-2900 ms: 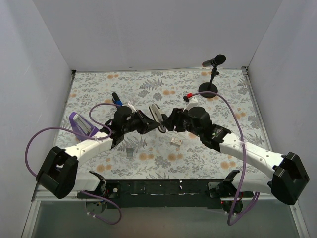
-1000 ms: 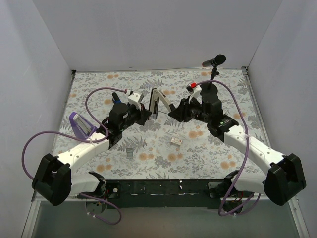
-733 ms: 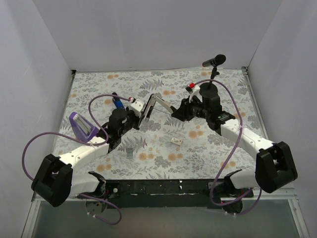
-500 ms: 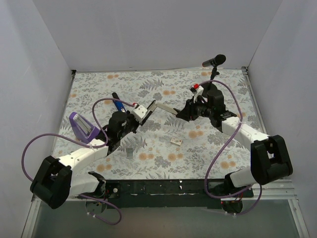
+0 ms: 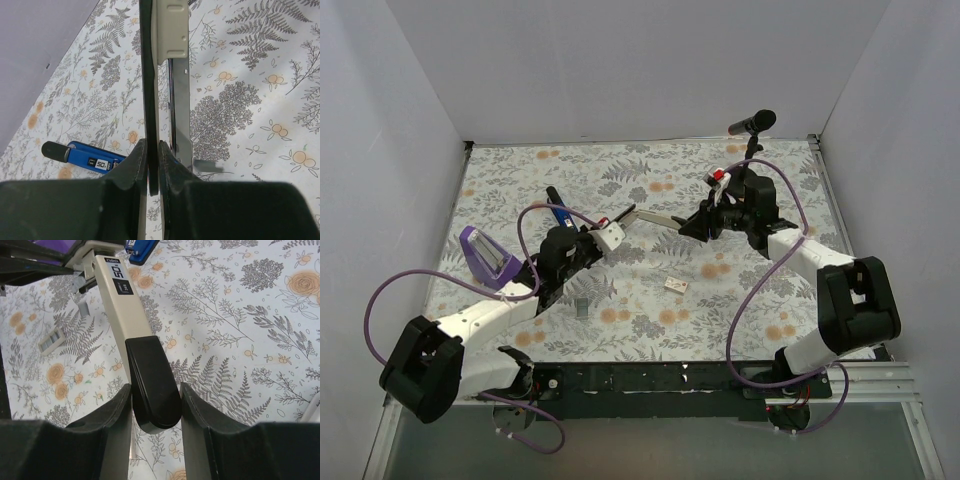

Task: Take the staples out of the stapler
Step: Unload the staple at the center of the board.

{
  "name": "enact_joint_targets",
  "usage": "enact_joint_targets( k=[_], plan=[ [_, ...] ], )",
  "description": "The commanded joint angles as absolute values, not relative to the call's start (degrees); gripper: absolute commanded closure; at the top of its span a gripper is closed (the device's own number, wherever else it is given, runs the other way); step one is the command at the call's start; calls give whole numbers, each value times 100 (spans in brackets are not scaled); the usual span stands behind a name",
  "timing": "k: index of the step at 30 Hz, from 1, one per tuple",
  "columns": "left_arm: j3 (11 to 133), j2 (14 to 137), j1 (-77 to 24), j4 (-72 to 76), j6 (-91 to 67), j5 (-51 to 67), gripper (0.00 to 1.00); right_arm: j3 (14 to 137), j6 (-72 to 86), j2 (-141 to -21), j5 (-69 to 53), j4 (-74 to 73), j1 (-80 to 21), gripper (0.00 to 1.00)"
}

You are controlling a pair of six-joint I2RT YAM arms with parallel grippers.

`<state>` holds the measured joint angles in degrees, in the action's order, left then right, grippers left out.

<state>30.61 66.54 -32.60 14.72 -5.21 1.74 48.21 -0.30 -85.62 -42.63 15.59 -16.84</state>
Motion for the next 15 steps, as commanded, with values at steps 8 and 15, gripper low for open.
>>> enact_joint_targets(
  k=[8, 15],
  plan=[
    [3023, 6530, -3630, 985, 616, -317, 100, 6160, -1257, -9166, -4253, 1522, -1187, 99],
    [3443, 6636, -3630, 899, -1131, 385, 100, 6301, -932, -9106, -4097, 1293, -1222, 99]
  ],
)
